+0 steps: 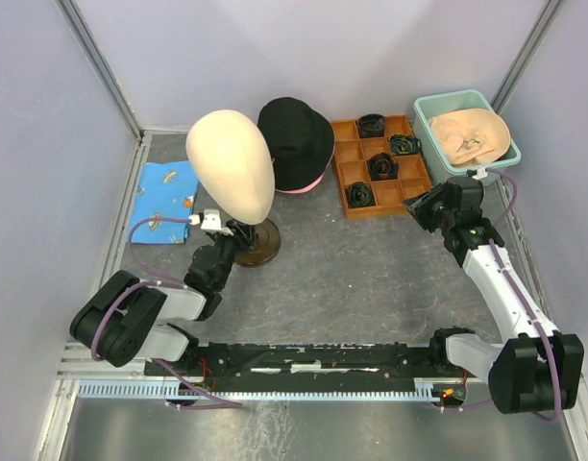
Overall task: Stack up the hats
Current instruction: Move the hat stand to the center of the board.
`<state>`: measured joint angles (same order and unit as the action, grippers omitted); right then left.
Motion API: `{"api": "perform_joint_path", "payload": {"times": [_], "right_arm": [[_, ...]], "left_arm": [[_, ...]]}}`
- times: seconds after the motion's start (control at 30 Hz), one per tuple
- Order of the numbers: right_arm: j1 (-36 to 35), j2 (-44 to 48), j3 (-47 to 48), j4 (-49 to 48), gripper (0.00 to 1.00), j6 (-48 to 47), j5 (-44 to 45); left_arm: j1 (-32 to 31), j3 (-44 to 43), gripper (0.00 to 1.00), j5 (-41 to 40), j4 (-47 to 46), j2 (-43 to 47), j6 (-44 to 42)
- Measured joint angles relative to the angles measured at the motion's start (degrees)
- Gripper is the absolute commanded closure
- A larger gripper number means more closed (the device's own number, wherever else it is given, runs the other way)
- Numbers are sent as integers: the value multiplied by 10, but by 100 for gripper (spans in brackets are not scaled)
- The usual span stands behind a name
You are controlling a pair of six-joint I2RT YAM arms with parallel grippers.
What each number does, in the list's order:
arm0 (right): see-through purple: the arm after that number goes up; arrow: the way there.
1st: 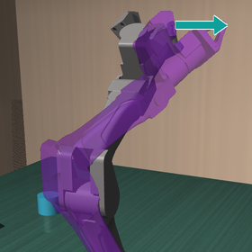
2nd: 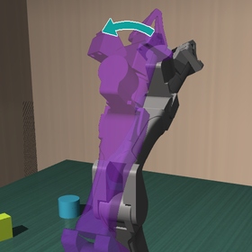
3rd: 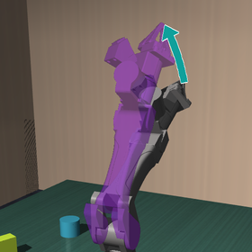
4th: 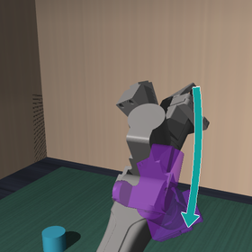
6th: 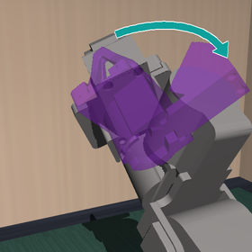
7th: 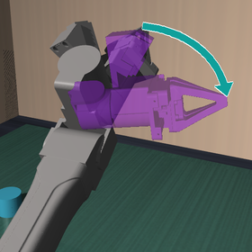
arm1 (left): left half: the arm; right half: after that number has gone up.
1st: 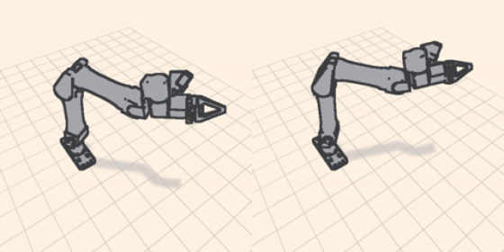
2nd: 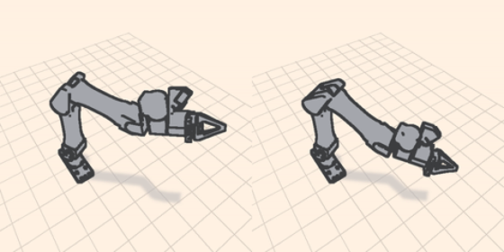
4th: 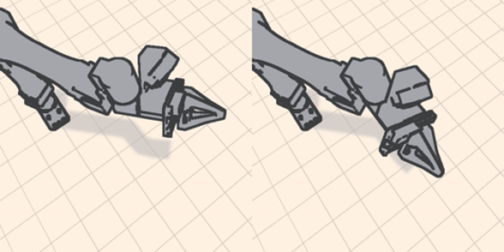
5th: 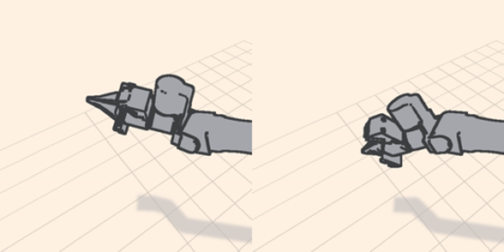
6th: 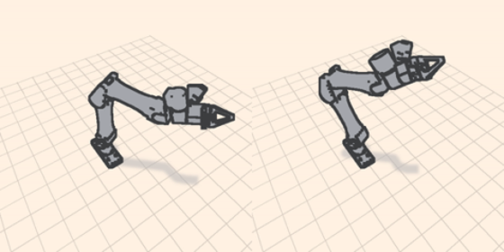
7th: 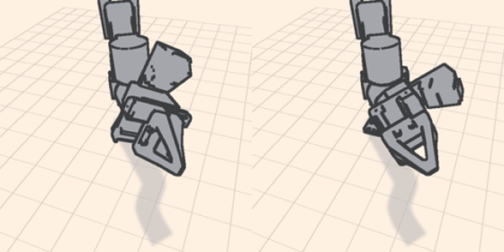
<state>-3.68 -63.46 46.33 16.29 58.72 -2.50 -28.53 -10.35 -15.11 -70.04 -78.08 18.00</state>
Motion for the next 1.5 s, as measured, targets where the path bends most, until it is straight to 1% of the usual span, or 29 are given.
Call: {"api": "perform_joint_path", "payload": {"times": [0.13,0.23,0.47,0.57,0.7,0.8,0.9,0.97,1.2,1.33,1.5], "right_arm": [[0,15,-13,-2,65,-5,4],[0,18,-18,-5,65,-11,10],[0,17,-19,-21,65,-16,19],[0,15,-19,-26,65,-19,26],[0,6,-19,-33,65,-20,31],[0,-1,-19,-37,65,-20,32],[0,-6,-19,-38,65,-20,32],[0,-7,-19,-38,65,-20,35],[0,-8,-16,-38,65,-23,41],[0,-14,-5,-37,65,-27,41],[1,-22,9,-38,65,-32,41]], "left_arm": [[-34,16,97,32,-52,-22,0],[-47,31,97,64,-71,-19,0],[-60,77,97,139,-72,32,16],[-77,84,97,147,-70,42,23],[-112,85,97,138,-86,23,26],[-130,81,97,136,-125,-19,28],[-144,59,97,124,-168,-76,30],[-157,35,97,104,-185,-115,35],[-209,-86,97,15,-188,-219,37],[-216,-110,97,-8,-188,-240,39],[-218,-107,97,-15,-189,-241,47]]}}
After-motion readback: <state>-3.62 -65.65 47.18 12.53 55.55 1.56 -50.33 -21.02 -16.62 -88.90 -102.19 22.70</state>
